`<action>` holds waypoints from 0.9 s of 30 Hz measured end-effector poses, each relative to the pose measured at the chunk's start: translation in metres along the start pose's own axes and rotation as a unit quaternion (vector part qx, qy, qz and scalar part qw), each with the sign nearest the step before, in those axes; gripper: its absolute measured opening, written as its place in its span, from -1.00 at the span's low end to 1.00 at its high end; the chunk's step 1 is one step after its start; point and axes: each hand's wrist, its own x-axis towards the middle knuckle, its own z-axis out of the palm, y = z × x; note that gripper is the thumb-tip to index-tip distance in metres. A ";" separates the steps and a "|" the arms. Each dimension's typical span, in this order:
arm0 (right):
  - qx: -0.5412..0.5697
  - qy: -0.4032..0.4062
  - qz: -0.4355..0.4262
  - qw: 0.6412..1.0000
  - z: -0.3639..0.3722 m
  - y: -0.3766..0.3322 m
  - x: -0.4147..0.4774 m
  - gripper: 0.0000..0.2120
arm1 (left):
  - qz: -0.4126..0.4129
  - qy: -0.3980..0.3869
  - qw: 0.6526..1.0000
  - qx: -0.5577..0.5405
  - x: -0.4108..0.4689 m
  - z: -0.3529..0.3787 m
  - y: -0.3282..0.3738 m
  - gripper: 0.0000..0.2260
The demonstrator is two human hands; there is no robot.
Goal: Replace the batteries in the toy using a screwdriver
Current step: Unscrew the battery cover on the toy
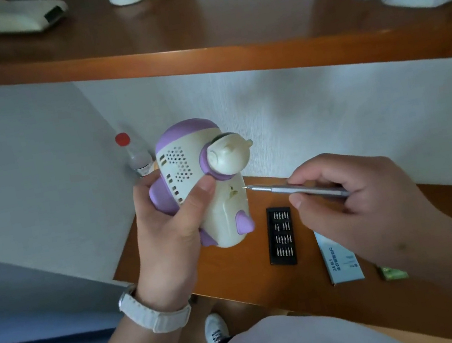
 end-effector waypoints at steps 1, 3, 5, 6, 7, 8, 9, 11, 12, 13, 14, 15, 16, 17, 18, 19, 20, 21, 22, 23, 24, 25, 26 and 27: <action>-0.009 -0.003 -0.006 1.000 -0.001 -0.001 0.001 -0.96 | 0.003 0.013 1.000 0.000 -0.002 0.001 0.001 -0.26; -0.025 -0.008 -0.016 1.000 -0.002 -0.004 0.001 -0.96 | 0.005 0.028 1.000 -0.002 -0.007 0.004 0.002 -0.29; -0.038 -0.011 -0.024 0.999 -0.004 -0.008 0.001 -0.95 | 0.005 0.030 1.000 -0.003 -0.009 0.006 0.003 -0.29; -0.042 -0.012 -0.025 0.999 -0.005 -0.010 0.001 -0.94 | 0.004 0.028 1.000 -0.004 -0.010 0.006 0.004 -0.28; -0.043 -0.010 -0.024 0.999 -0.006 -0.011 0.001 -0.94 | 0.002 0.026 1.000 -0.005 -0.011 0.006 0.005 -0.28; -0.044 -0.008 -0.022 0.999 -0.007 -0.013 0.001 -0.94 | -0.001 0.024 1.000 -0.007 -0.012 0.007 0.005 -0.27; -0.046 -0.006 -0.022 0.999 -0.008 -0.014 0.000 -0.94 | -0.003 0.023 1.000 -0.007 -0.012 0.008 0.006 -0.27; -0.056 -0.007 -0.023 0.998 -0.009 -0.015 0.000 -0.93 | -0.003 0.025 1.000 -0.004 -0.013 0.009 0.007 -0.25; -0.059 -0.007 -0.020 0.998 -0.009 -0.016 0.000 -0.93 | -0.002 0.026 1.000 -0.004 -0.012 0.010 0.007 -0.26; -0.060 -0.007 -0.017 0.998 -0.009 -0.016 -0.001 -0.93 | -0.001 0.027 1.000 -0.006 -0.012 0.011 0.008 -0.26; -0.059 -0.007 -0.015 0.998 -0.009 -0.016 -0.001 -0.92 | -0.001 0.026 1.000 -0.008 -0.012 0.012 0.008 -0.26; -0.058 -0.008 -0.013 0.998 -0.009 -0.016 -0.001 -0.92 | 0.000 0.026 1.000 -0.009 -0.012 0.013 0.008 -0.27; -0.059 -0.009 -0.012 0.998 -0.009 -0.017 -0.001 -0.91 | 0.000 0.027 1.000 -0.009 -0.012 0.013 0.008 -0.28; -0.063 -0.011 -0.012 0.998 -0.009 -0.017 -0.001 -0.90 | 0.001 0.028 1.000 -0.009 -0.011 0.013 0.007 -0.29; -0.069 -0.012 -0.013 0.997 -0.008 -0.017 -0.001 -0.89 | 0.002 0.028 1.000 -0.008 -0.011 0.013 0.007 -0.31; -0.074 -0.011 -0.013 0.997 -0.008 -0.017 -0.001 -0.89 | 0.003 0.027 1.000 -0.009 -0.011 0.014 0.006 -0.32; -0.078 -0.011 -0.011 0.997 -0.008 -0.017 -0.001 -0.89 | 0.004 0.027 1.000 -0.011 -0.010 0.014 0.005 -0.34; -0.082 -0.011 -0.009 0.997 -0.008 -0.018 -0.001 -0.88 | 0.006 0.027 1.000 -0.012 -0.010 0.014 0.005 -0.35; -0.086 -0.012 -0.007 0.996 -0.008 -0.018 -0.001 -0.88 | 0.008 0.027 1.000 -0.011 -0.010 0.014 0.004 -0.35; -0.091 -0.011 -0.006 0.996 -0.008 -0.019 -0.001 -0.88 | 0.013 0.025 1.000 -0.008 -0.010 0.014 0.004 -0.35; -0.095 -0.010 -0.004 0.995 -0.008 -0.019 -0.001 -0.89 | 0.020 0.024 0.999 -0.002 -0.010 0.015 0.004 -0.34; -0.097 -0.006 -0.002 0.995 -0.009 -0.019 -0.001 -0.90 | 0.028 0.024 0.999 0.007 -0.010 0.015 0.004 -0.35; -0.098 -0.002 0.002 0.995 -0.009 -0.019 -0.001 -0.92 | 0.035 0.025 0.999 0.015 -0.010 0.015 0.003 -0.36; -0.097 0.001 0.007 0.995 -0.009 -0.019 -0.001 -0.93 | 0.041 0.026 0.999 0.021 -0.010 0.016 0.003 -0.38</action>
